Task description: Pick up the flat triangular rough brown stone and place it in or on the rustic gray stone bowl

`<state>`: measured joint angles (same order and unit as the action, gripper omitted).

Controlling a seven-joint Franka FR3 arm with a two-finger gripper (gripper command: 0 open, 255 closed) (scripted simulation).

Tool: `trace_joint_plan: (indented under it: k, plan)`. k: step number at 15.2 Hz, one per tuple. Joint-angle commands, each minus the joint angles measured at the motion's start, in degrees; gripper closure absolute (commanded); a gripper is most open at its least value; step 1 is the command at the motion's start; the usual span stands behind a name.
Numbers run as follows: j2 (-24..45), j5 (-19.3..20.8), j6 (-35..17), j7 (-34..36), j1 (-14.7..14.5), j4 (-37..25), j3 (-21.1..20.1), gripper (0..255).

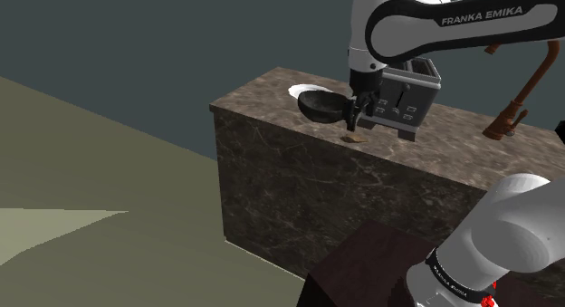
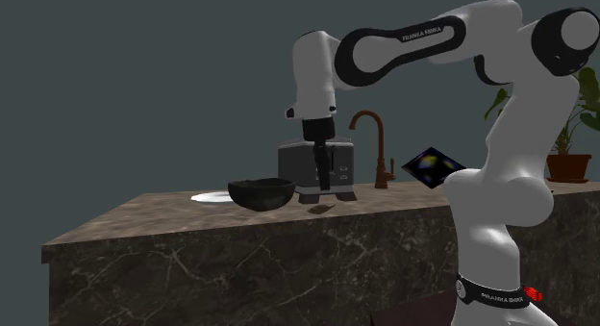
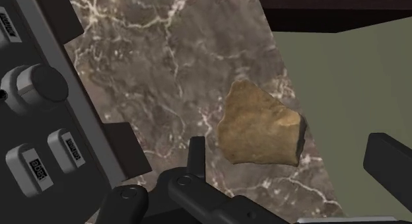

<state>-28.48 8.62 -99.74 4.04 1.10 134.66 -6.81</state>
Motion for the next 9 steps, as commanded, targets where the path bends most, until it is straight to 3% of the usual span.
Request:
trace_joint_plan:
  k: [1, 9]
  plan:
    - [0.2, 0.2, -1.6, 0.1, 0.1, 1.4, 0.1, 0]
    - [0.2, 0.3, -2.8, 0.1, 0.2, 2.6, 0.3, 0]
